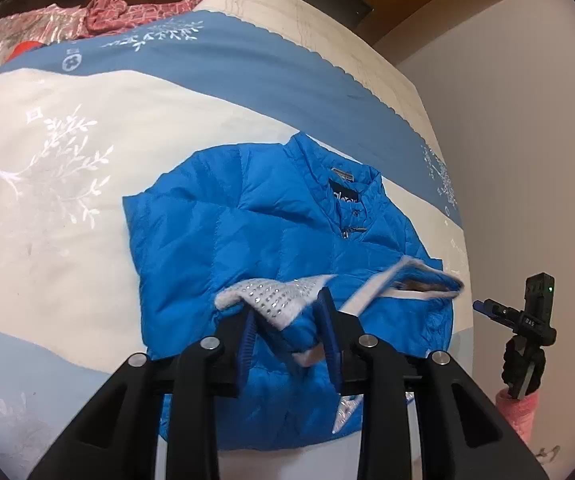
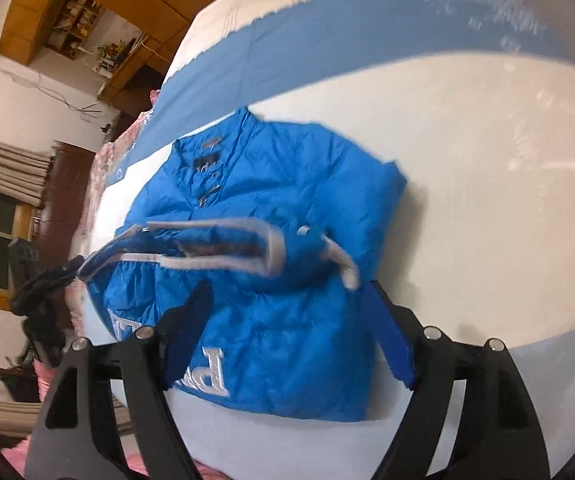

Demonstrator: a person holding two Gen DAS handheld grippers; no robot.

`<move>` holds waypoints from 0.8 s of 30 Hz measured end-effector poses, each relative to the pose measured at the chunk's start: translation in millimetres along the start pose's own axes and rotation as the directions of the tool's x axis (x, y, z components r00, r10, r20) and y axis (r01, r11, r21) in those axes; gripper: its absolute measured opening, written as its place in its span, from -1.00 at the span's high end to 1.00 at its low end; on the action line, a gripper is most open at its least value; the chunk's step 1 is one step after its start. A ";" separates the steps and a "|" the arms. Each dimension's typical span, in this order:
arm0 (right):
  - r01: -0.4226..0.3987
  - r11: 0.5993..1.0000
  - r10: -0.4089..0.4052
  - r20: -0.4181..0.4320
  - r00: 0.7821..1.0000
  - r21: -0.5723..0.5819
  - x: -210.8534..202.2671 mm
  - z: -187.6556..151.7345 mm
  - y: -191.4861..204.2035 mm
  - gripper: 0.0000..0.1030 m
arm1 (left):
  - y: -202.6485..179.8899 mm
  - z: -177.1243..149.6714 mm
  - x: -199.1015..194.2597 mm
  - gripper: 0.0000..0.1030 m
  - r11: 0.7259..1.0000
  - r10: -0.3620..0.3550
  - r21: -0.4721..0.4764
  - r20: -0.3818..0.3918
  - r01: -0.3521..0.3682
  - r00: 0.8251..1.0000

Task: Fold large clothes
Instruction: 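Lift the hem with both grippers and fold it up toward the collar, then open both grippers to release the folded hem onto the jacket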

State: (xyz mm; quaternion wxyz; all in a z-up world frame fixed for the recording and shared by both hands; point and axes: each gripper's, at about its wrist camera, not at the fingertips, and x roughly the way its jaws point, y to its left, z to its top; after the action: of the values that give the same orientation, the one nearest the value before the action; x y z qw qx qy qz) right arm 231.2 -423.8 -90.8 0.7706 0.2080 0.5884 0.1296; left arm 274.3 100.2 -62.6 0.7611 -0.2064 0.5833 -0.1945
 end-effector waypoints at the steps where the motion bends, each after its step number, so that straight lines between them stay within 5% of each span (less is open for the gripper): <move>1: 0.023 1.000 -0.023 0.003 1.000 -0.021 -0.6 -1.1 2.8 -0.42 | 3.2 0.2 -0.9 0.41 1.000 -0.005 -0.016 0.000 0.005 1.000; 7: 0.087 0.992 -0.088 -0.007 0.996 -0.094 14.9 -7.5 15.8 -0.41 | 20.9 3.4 -12.3 0.41 0.992 -0.085 -0.094 0.028 0.087 0.996; 9: 0.089 0.991 -0.090 -0.009 0.996 -0.105 18.1 -7.3 18.0 -0.41 | 18.2 5.9 -29.6 0.31 0.998 0.023 -0.058 0.098 -0.017 0.995; 12: 0.102 0.987 -0.104 -0.013 0.994 -0.128 25.6 -2.6 23.7 -0.41 | 13.8 11.5 -49.4 0.28 0.998 0.070 -0.014 0.156 -0.068 0.985; 17: 0.152 0.971 -0.156 -0.009 0.988 -0.184 40.9 7.3 35.0 -0.54 | -4.0 13.5 -23.0 0.15 0.979 0.167 0.099 0.135 -0.181 0.977; 24: 0.199 0.948 -0.219 -0.054 0.974 -0.247 78.7 16.1 31.9 -0.57 | -13.9 10.0 52.5 0.07 0.887 0.350 0.293 0.078 -0.357 0.933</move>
State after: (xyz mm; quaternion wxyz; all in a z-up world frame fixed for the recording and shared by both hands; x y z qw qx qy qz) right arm 269.7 -363.4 -139.3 0.7751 0.0445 0.6176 0.1255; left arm 296.1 61.2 -95.2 0.8128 0.0198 0.5658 -0.1371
